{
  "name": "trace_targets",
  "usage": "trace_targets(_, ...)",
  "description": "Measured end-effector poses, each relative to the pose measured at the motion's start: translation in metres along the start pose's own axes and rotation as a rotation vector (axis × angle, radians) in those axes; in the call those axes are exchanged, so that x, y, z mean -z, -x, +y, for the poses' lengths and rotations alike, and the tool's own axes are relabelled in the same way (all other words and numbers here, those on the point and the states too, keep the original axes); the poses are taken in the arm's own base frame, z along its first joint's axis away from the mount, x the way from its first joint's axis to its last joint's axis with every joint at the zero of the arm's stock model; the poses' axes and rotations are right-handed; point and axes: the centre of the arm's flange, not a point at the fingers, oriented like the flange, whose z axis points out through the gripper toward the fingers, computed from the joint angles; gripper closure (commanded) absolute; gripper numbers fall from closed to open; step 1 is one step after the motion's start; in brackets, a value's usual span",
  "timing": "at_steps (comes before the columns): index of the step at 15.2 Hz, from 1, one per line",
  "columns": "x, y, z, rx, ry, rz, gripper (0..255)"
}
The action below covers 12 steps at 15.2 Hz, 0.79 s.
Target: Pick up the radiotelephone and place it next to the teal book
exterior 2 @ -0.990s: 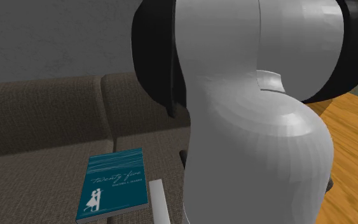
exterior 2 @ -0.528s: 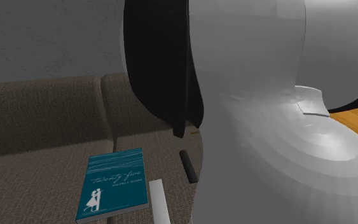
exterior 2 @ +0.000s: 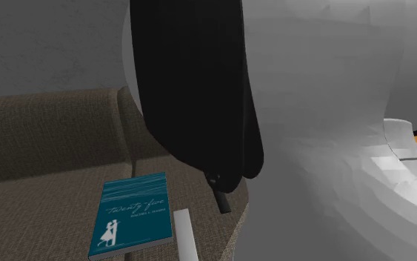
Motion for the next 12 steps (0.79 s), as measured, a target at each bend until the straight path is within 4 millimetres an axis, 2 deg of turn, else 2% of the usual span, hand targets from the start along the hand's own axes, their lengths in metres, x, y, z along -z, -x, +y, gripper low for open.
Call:
trace_targets(1,0.014,0.003,-0.011,0.0,0.0,0.0,255)
trace_targets(3,0.017,0.006,-0.019,0.0,-0.001,0.0,255)
trace_targets(12,-0.028,0.011,-0.023,-0.001,0.0,-0.002,255)
